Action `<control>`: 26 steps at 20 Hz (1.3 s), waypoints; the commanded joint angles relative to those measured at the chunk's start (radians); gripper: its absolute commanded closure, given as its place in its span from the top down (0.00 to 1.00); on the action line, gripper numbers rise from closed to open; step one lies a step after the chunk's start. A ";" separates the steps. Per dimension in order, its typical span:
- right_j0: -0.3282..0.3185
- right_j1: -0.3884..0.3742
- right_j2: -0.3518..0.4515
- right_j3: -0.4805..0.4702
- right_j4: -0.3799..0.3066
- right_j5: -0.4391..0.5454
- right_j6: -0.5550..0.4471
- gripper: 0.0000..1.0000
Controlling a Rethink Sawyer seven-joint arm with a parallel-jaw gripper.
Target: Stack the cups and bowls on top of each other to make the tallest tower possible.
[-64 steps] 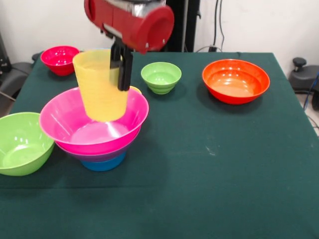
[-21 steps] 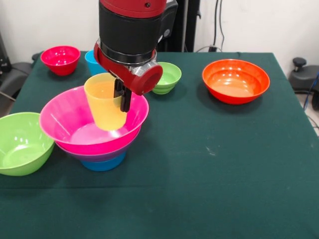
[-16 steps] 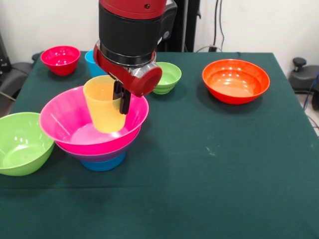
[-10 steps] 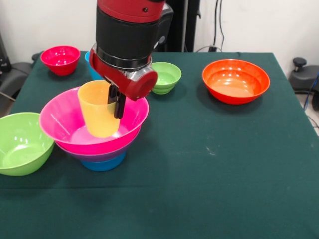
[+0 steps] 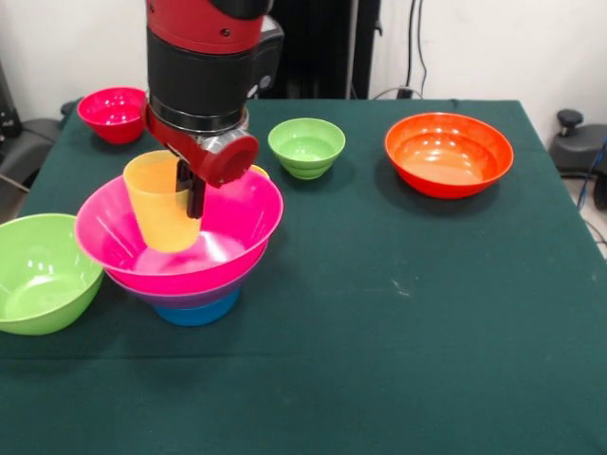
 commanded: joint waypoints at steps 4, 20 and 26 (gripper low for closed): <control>-0.053 -0.039 0.183 0.221 -0.078 -0.101 -0.204 0.00; -0.069 -0.012 0.228 0.137 -0.142 -0.141 -0.216 0.00; -0.062 -0.012 0.219 0.117 -0.189 -0.132 -0.180 0.00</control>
